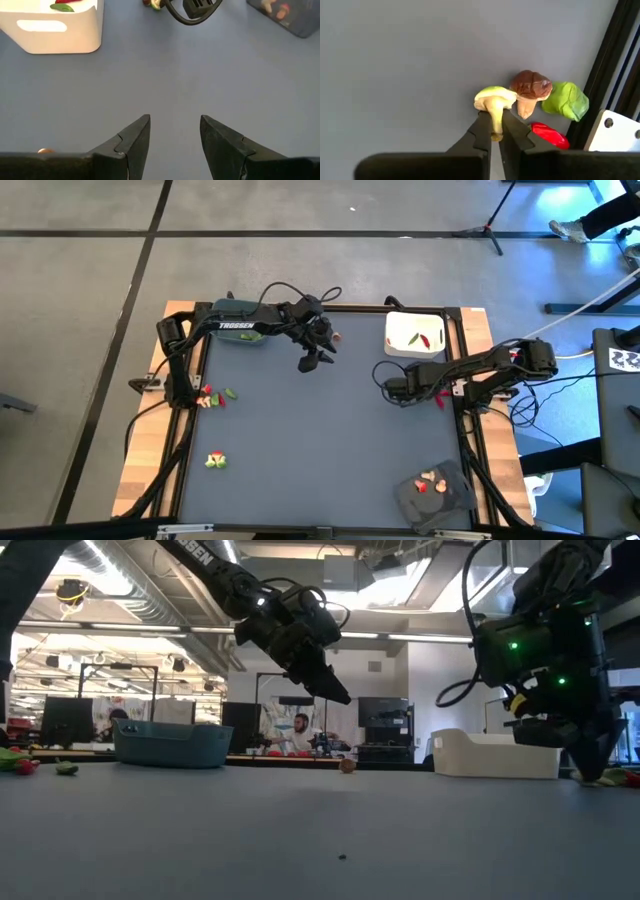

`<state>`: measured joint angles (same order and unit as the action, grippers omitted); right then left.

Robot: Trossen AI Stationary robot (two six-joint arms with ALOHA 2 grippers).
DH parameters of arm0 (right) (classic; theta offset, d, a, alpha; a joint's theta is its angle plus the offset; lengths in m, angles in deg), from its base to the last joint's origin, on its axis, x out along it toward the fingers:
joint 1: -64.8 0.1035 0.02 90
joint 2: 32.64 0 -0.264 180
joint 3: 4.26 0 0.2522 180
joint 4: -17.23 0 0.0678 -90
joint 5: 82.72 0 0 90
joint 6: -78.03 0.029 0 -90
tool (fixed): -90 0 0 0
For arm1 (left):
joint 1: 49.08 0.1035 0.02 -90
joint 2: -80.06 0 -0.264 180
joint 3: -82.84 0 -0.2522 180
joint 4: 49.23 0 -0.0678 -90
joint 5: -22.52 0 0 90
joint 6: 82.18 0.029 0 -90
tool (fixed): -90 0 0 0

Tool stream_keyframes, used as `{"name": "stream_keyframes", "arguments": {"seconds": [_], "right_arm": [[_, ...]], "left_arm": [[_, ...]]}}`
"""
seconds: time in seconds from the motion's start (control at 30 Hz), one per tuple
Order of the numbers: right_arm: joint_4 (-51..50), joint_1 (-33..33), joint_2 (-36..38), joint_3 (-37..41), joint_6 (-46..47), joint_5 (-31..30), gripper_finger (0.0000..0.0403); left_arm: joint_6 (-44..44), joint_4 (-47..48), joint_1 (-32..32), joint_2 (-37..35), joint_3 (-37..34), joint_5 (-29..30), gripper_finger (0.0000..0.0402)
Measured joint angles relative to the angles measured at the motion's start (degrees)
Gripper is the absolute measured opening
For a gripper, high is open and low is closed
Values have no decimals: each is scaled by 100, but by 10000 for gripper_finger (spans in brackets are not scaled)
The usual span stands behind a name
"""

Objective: Sort produce into baskets
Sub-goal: Put the green mushroom into the black bin

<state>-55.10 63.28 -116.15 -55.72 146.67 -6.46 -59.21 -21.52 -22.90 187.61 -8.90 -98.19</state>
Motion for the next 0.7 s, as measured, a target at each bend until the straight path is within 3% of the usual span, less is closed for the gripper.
{"name": "stream_keyframes", "arguments": {"seconds": [0.17,0.37,0.7], "right_arm": [[-274,141,0,-312,-35,16,17],[-812,719,1,-1234,-141,10,18],[-970,2185,2,-2547,-337,1021,20]], "left_arm": [[93,-2,0,0,0,-1,168],[-31,-2,0,0,0,-1,168],[-26,-4,0,0,0,-8,168]]}}
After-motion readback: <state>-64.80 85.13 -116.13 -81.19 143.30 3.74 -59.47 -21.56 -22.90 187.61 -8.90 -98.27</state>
